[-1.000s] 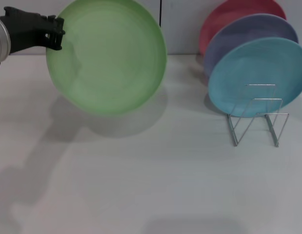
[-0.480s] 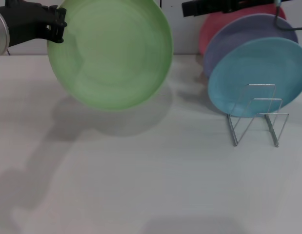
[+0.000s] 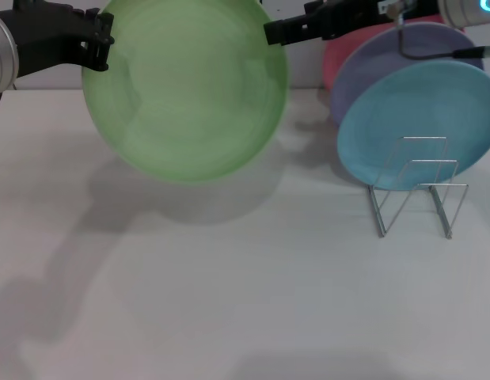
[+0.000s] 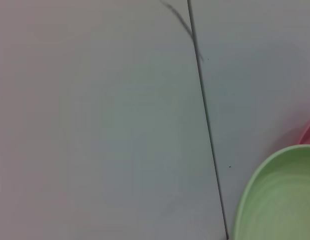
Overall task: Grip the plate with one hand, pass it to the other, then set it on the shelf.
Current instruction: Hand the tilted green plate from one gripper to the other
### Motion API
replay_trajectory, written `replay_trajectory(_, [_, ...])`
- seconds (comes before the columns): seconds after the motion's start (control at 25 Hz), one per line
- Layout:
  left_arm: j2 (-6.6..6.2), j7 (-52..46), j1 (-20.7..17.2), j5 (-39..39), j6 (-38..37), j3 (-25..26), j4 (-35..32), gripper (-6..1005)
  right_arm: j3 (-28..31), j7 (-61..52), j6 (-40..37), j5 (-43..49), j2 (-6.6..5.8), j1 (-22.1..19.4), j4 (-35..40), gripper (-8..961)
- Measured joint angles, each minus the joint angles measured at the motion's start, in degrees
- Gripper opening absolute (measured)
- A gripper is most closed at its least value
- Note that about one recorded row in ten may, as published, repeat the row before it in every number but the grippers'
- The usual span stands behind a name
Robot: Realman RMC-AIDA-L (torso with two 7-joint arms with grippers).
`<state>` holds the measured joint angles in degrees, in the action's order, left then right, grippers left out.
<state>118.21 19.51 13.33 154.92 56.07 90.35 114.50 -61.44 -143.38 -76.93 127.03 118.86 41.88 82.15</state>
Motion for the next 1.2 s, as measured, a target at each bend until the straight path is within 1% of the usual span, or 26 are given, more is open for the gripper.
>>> replay_trajectory(0.12, [0.0, 0.0, 0.0, -0.11, -0.1, -0.09, -0.25, 40, -0.98, 0.19, 1.27, 0.32, -0.01, 0.36, -1.29, 825])
replay_trajectory(0.44, [0.08, 0.0, -0.08, -1.74, -3.68, -1.93, -6.11, 40, -1.76, 0.4, 1.5, 0.56, -0.07, 0.45, -1.61, 824])
replay_trajectory(0.64, [0.08, 0.52, -0.16, -3.14, -5.0, -2.39, -7.78, 40, -1.87, 0.2, 1.18, 1.7, -0.09, 0.42, -2.04, 825])
replay_trajectory(0.96, [0.19, 0.63, -0.1, -3.67, -7.01, -3.98, -9.76, 40, -1.73, 0.42, 0.98, 1.73, -0.09, -1.47, -1.23, 824])
replay_trajectory(1.2, [0.18, 0.62, -0.18, -3.67, -8.6, -5.13, -10.37, 40, -1.32, 0.41, 0.7, 1.73, -0.13, -2.0, -0.38, 825])
